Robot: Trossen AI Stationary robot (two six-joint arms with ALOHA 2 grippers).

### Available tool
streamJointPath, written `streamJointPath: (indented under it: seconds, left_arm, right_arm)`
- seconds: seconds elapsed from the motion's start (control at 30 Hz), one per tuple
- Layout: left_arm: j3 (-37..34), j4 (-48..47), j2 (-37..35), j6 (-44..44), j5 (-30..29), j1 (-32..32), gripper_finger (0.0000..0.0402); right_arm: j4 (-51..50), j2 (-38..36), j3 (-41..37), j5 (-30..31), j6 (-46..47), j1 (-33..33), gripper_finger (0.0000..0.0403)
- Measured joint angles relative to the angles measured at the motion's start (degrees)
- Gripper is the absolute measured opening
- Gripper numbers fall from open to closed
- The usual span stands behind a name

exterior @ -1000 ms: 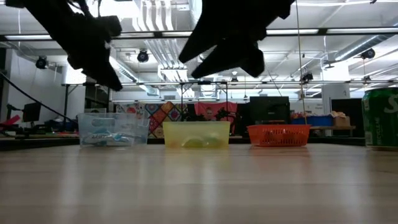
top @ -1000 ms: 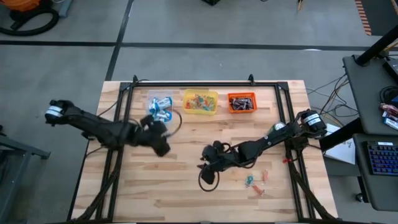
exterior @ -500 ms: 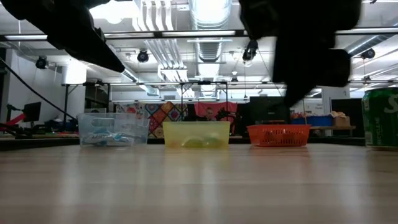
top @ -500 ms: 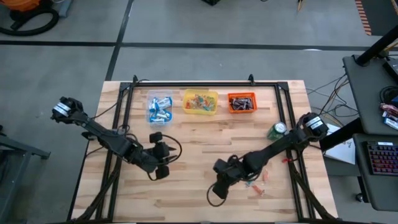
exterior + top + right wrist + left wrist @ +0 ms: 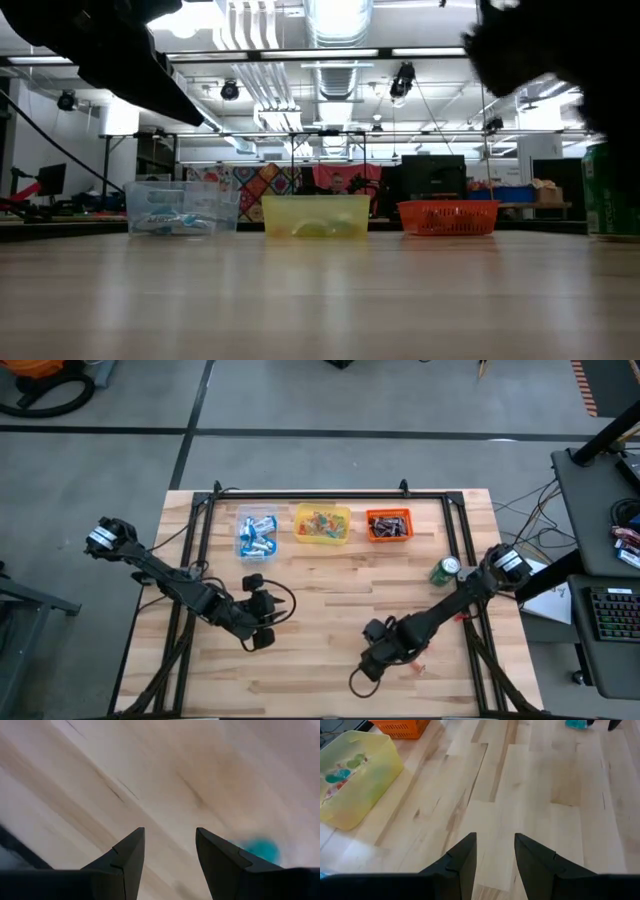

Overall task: Sort candy
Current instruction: Put the blue gummy into the yellow bin

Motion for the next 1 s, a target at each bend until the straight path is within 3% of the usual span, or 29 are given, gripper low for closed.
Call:
streamJointPath:
  seconds: [0.2,0.37,0.5,0.7,1.0]
  left_arm:
    - [0.82,0.35,-0.31,0.84,0.02,0.11,0.0116]
    - [1.22,0.71,-0.35,2.74,-0.29,0.11,0.0116]
    - [1.22,1.27,-0.35,2.82,-3.87,0.11,0.0116]
    - [1.22,1.20,-0.31,3.23,-4.13,0.13,0.0116]
    - [1.22,1.32,-0.31,3.07,-4.39,0.13,0.0116]
  right_arm:
    - [-10.41,0.00,-0.26,-10.43,11.30,3.23,0.0161]
    - [-13.51,0.00,-1.37,-10.92,13.75,5.83,0.0155]
    - [-13.47,0.00,-2.51,-6.26,12.85,5.87,0.0157]
    - [-12.28,0.00,-4.36,-2.36,11.38,5.20,0.0164]
    - [-0.64,-0.39,-11.38,1.28,9.74,4.38,0.0159]
